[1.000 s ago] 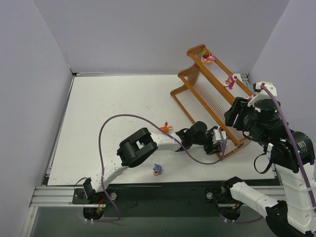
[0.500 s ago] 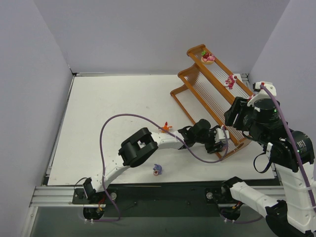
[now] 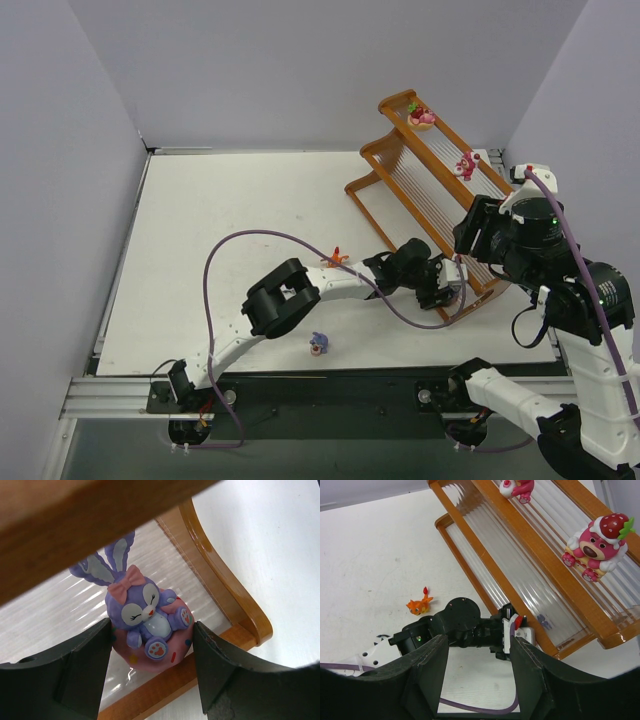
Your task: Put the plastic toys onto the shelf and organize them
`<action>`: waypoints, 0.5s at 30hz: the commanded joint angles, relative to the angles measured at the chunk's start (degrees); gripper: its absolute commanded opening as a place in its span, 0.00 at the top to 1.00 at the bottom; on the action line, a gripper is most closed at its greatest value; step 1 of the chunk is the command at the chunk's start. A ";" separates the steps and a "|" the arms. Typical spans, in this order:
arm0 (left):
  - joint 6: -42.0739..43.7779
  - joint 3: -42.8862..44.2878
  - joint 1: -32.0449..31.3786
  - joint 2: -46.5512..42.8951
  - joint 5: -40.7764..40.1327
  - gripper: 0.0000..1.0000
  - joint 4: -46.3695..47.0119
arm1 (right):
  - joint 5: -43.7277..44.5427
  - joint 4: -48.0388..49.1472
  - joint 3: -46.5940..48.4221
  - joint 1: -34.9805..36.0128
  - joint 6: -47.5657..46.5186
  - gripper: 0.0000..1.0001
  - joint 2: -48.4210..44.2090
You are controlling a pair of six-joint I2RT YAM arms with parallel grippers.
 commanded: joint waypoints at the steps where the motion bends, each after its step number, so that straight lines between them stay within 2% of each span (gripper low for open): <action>1: 0.99 3.01 0.20 1.64 1.63 0.56 -1.76 | 1.68 0.75 0.10 -0.32 -0.54 0.48 0.50; 12: 1.78 3.28 0.38 1.90 1.11 0.52 -2.46 | 2.12 1.02 0.45 -0.32 -0.45 0.48 0.32; 13: 1.87 3.28 0.46 1.90 1.02 0.50 -2.55 | 2.20 1.11 0.45 -0.32 -0.54 0.48 0.32; 15: 2.13 3.28 0.46 1.82 1.02 0.38 -2.64 | 2.20 1.11 0.45 -0.32 -0.54 0.48 0.24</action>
